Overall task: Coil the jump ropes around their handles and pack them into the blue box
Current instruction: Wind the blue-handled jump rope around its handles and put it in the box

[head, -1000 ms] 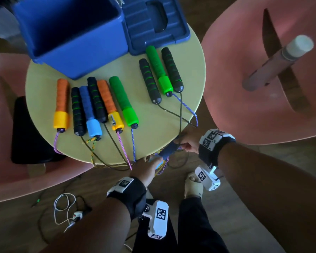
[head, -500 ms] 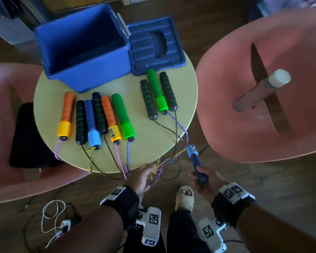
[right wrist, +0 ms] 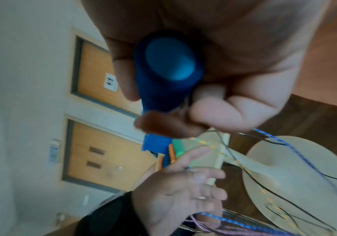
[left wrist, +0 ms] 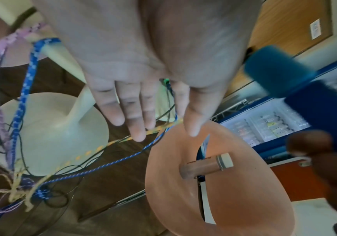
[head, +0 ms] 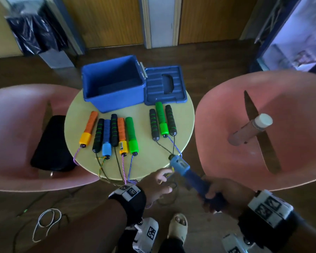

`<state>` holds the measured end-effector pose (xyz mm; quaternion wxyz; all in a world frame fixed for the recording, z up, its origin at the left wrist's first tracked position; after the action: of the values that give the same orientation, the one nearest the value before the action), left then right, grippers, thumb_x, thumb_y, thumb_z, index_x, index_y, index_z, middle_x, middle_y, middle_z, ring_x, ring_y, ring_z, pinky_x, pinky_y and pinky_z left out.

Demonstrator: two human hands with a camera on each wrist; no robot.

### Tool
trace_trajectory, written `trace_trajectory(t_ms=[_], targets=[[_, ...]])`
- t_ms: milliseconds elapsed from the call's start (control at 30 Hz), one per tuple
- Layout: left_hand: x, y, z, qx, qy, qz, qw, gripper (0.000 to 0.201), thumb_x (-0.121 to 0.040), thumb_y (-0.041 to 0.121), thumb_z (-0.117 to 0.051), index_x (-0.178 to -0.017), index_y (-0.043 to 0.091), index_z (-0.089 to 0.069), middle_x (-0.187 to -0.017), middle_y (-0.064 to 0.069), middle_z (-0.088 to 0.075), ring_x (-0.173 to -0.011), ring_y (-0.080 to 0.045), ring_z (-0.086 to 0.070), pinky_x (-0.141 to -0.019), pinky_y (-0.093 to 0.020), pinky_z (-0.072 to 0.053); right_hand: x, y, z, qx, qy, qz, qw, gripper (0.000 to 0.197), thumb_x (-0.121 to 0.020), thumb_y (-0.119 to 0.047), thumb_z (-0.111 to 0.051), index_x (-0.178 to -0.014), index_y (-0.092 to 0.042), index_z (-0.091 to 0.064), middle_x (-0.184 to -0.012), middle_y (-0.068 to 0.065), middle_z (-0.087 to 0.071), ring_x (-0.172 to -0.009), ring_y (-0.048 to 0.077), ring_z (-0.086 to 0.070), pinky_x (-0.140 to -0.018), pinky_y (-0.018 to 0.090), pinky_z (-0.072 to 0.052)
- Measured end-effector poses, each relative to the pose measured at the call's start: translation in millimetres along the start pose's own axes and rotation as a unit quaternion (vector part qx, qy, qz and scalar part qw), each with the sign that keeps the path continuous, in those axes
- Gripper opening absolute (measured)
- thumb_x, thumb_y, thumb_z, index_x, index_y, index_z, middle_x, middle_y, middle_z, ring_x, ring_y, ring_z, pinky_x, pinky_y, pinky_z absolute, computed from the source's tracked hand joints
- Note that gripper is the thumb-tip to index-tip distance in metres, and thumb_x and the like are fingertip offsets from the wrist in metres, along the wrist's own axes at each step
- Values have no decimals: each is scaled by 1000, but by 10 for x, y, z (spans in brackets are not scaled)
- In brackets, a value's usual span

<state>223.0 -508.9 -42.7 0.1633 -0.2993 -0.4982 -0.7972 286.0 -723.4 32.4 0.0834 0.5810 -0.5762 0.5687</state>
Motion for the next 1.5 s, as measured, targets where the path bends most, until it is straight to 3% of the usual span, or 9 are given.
trace_trajectory(t_ms=[133, 300, 433, 700, 867, 1067, 1300, 1400, 1500], targets=[[29, 187, -19, 22, 21, -12, 999, 46, -78, 39, -66, -123, 28, -58, -101, 3, -67, -84, -14, -66, -76, -15, -48, 285, -401, -157, 127, 7, 95, 987, 56, -34, -13, -64, -87, -6, -47, -54, 11, -41, -50, 19, -32, -51, 39, -13], [31, 357, 178, 48, 262, -29, 964, 41, -80, 33, -74, -109, 27, -46, -81, 8, -57, -75, -12, -57, -69, -21, -42, 374, -773, -383, 348, 100, 231, 903, 40, -53, -46, -67, -81, -19, -60, -63, 15, -59, -55, 18, -51, -54, 34, -39], [80, 648, 162, 36, 147, -57, 987, 14, -91, 29, -63, -82, 27, -54, -67, 9, -56, -62, -10, -53, -62, -17, -42, 334, -890, -588, 409, 107, 309, 852, 36, -61, -45, -64, -89, -24, -61, -81, 0, -56, -70, 19, -52, -67, 36, -43], [178, 214, 82, -30, 71, 50, 996, 26, -96, 37, -52, -77, 23, -63, -74, 5, -65, -53, -4, -60, -57, -16, -46, 352, -1263, -616, -137, 14, 360, 923, 22, -65, -3, -60, -79, -9, -45, -59, 7, -49, -45, 22, -49, -62, 39, -56], [439, 741, 470, 40, 158, -64, 985, 24, -75, 41, -51, -68, 22, -63, -71, -3, -64, -68, -17, -60, -77, -38, -51, -53, -902, -328, 16, 122, 245, 962, 35, -64, 7, -64, -95, -6, -55, -73, 9, -56, -41, 17, -48, -41, 26, -46], [831, 1635, 688, 188, 129, -270, 936, 16, -76, 13, -58, -73, 2, -69, -74, -2, -71, -71, -18, -59, -70, -30, -47, -251, -555, -357, -100, -14, 142, 985, 42, -40, 3, -62, -81, -2, -67, -54, 14, -53, -39, 22, -48, -48, 33, -54], [481, 1108, 838, 325, 268, -188, 887, 17, -73, 11, -56, -89, 16, -56, -63, 0, -60, -57, -15, -53, -56, -29, -41, -34, -916, -619, -17, -78, 231, 970, 21, -39, -14, -66, -58, -15, -57, -59, 6, -47, -49, 20, -44, -55, 31, -37], [291, 774, 692, 142, 269, -156, 940, 29, -89, 7, -51, -95, 34, -56, -72, 7, -56, -64, -9, -52, -63, -29, -42, 153, -1190, -752, -99, -127, 290, 943, 21, -45, -11, -65, -63, -14, -56, -66, 9, -46, -56, 23, -44, -60, 33, -45], [254, 750, 375, -16, 75, -162, 984, 34, -92, 16, -60, -102, 48, -56, -73, 14, -58, -63, 2, -51, -67, -18, -42, 403, -1449, -903, -109, -169, 333, 921, 20, -47, -9, -61, -66, -13, -54, -72, 10, -51, -61, 25, -50, -68, 36, -50]])
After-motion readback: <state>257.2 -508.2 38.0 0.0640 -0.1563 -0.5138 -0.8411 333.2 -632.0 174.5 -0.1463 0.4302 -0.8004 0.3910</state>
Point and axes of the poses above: each hand's wrist, its own x-axis away from the middle knuckle, its own z-axis out of the back of the hand, y = z × x, the point moved 3 cm from there along -x, towards the middle knuckle
